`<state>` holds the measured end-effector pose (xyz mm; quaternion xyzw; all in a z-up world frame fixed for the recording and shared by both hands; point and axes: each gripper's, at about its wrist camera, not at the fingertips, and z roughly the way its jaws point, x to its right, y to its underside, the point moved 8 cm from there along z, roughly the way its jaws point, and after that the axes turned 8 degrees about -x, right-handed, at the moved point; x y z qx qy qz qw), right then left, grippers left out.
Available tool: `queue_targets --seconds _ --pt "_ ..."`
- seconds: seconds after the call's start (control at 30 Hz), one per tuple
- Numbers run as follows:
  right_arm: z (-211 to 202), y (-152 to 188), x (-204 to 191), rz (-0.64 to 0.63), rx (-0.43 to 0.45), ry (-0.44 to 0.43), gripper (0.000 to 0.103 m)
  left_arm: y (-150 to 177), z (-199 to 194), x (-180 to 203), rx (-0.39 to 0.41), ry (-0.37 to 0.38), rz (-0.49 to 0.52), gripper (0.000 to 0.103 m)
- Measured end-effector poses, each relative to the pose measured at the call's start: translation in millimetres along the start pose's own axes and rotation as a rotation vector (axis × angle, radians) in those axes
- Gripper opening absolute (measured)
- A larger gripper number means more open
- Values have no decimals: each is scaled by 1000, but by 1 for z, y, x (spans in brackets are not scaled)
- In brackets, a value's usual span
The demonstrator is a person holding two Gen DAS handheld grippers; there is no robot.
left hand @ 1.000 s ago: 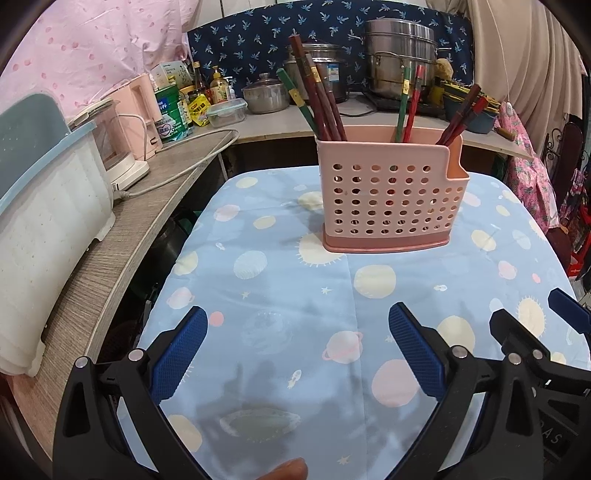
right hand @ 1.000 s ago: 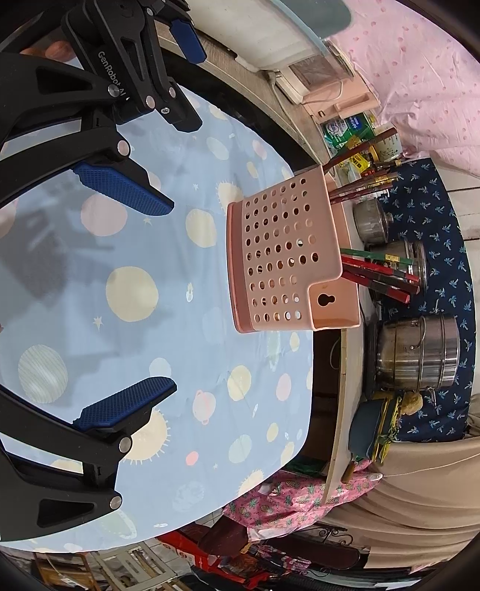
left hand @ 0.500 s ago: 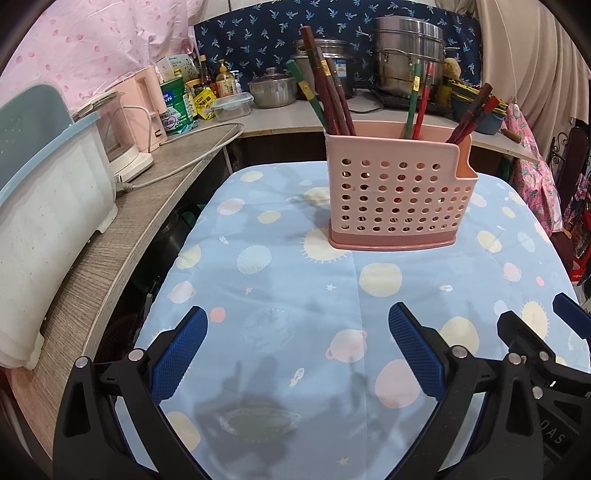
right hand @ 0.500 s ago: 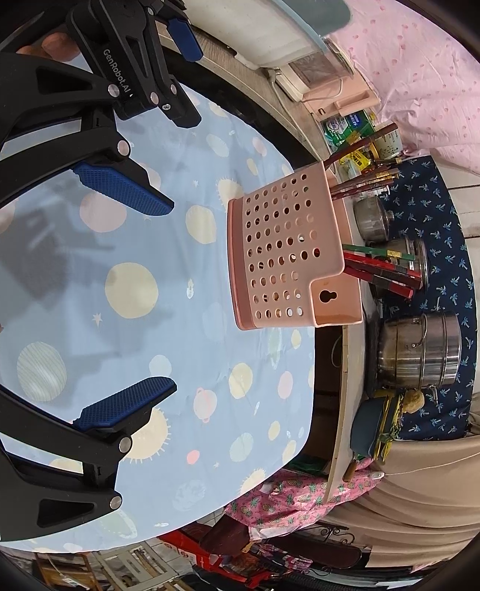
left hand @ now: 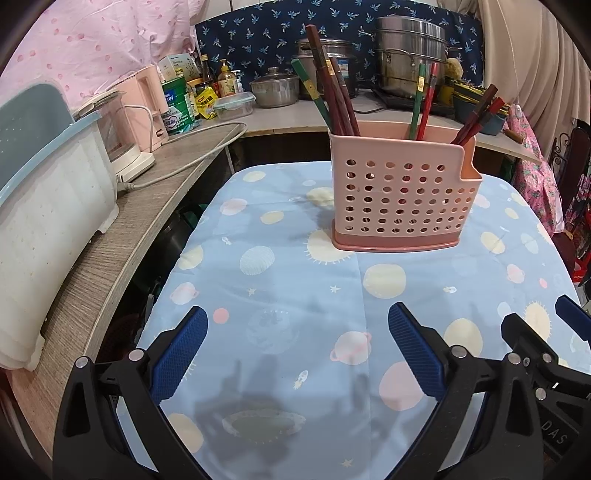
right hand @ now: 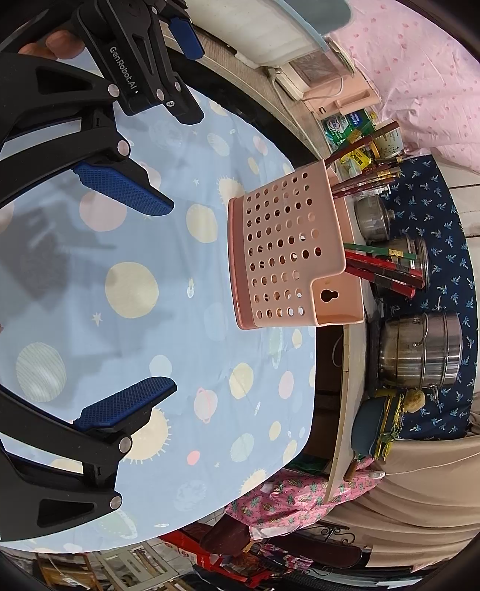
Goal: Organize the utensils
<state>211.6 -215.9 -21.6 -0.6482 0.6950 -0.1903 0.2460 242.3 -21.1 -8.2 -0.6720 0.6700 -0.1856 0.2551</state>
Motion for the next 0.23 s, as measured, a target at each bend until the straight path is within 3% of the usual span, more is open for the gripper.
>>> queue_targets --seconds 0.23 --pt "0 -1 3 5 0 2 85 -1 0 0 8 6 -6 94"
